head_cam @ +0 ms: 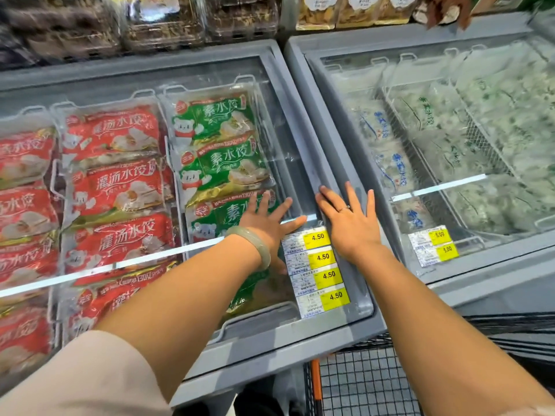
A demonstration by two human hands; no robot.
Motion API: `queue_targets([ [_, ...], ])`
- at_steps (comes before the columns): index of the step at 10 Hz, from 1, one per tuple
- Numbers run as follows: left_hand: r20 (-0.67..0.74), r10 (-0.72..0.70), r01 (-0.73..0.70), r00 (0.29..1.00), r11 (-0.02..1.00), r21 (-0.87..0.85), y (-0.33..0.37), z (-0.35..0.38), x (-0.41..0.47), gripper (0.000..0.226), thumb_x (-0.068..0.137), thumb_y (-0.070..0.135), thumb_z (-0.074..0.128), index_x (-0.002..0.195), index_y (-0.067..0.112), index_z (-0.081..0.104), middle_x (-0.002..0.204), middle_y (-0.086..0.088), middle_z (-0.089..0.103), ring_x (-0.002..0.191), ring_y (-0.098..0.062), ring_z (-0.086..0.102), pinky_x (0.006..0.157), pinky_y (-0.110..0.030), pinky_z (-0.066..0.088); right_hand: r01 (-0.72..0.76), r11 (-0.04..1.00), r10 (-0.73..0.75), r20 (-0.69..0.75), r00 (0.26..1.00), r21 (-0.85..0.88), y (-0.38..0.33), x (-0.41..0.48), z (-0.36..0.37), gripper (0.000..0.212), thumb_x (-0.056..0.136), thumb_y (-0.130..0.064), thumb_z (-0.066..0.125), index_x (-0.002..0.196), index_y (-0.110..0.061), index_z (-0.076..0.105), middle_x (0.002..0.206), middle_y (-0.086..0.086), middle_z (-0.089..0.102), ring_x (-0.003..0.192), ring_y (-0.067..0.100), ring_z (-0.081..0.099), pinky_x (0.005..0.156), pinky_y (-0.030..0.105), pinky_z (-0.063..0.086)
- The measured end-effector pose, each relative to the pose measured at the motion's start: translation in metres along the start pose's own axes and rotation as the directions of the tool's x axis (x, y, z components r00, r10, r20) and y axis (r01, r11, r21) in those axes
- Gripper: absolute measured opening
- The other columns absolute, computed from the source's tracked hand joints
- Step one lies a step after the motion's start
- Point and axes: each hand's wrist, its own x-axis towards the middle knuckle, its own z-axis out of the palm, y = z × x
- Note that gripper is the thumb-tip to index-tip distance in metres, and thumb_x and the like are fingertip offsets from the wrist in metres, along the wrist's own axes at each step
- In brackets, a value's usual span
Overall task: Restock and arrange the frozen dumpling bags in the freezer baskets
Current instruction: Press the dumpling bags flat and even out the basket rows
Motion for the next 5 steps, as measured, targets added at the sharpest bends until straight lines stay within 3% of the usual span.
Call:
queue_targets([
  [1,-0.07,0.018,-0.021,0.997,0.999,-0.029,-0.003,0.008,-0.005,0.113,0.061,0.087,0.048,0.144,0.05,-0.018,0.158,0.008,-0.024,0.145,-0.038,-0.018,0.117,-0.058,-0.009,0.015,1.0,-0.015,0.027,1.0,-0.006,0.0,0.002,-0.004,0.07,0.092,-0.015,0.032,0.15,-0.039,0.001,0.158,-0.022,-0.005,0.147,0.025,-0.017,0.111,0.057,-0.018],
  [2,-0.244,0.032,-0.073,0.969,0.984,-0.16,-0.011,0.036,-0.028,0.102,0.071,0.083,0.041,0.147,0.043,-0.015,0.16,0.01,-0.016,0.149,-0.025,-0.012,0.118,-0.05,-0.01,0.048,0.996,-0.04,0.103,0.994,-0.075,0.0,0.006,-0.017,0.07,0.091,-0.012,0.03,0.15,-0.038,0.004,0.159,-0.02,-0.004,0.147,0.026,-0.017,0.111,0.058,-0.019],
  [3,-0.268,-0.005,-0.058,0.963,0.972,-0.227,-0.021,0.051,-0.05,0.094,0.079,0.074,0.041,0.149,0.041,-0.012,0.16,0.011,-0.012,0.15,-0.02,-0.006,0.121,-0.047,-0.007,0.052,0.983,-0.028,0.136,0.99,-0.176,-0.006,0.006,-0.029,0.068,0.091,-0.013,0.031,0.151,-0.033,0.007,0.16,-0.015,-0.001,0.147,0.028,-0.017,0.112,0.059,-0.018],
  [4,-0.259,-0.131,0.058,0.957,0.961,-0.271,-0.05,0.063,-0.083,0.081,0.088,0.063,0.04,0.151,0.037,-0.003,0.161,0.009,-0.001,0.15,-0.022,0.005,0.121,-0.046,0.002,0.073,0.97,-0.042,0.132,0.99,-0.233,-0.036,-0.012,-0.043,0.062,0.093,-0.021,0.037,0.15,-0.027,0.015,0.161,-0.004,0.004,0.147,0.029,-0.013,0.114,0.058,-0.014],
  [5,-0.253,-0.217,0.135,0.943,0.943,-0.303,-0.073,0.066,-0.102,0.075,0.091,0.06,0.039,0.152,0.031,0.007,0.16,0.005,0.011,0.148,-0.024,0.015,0.12,-0.045,0.014,0.065,0.983,-0.043,0.128,0.991,-0.174,-0.055,-0.03,-0.045,0.062,0.094,-0.026,0.04,0.15,-0.026,0.015,0.161,-0.001,0.002,0.148,0.028,-0.008,0.117,0.055,-0.009],
])
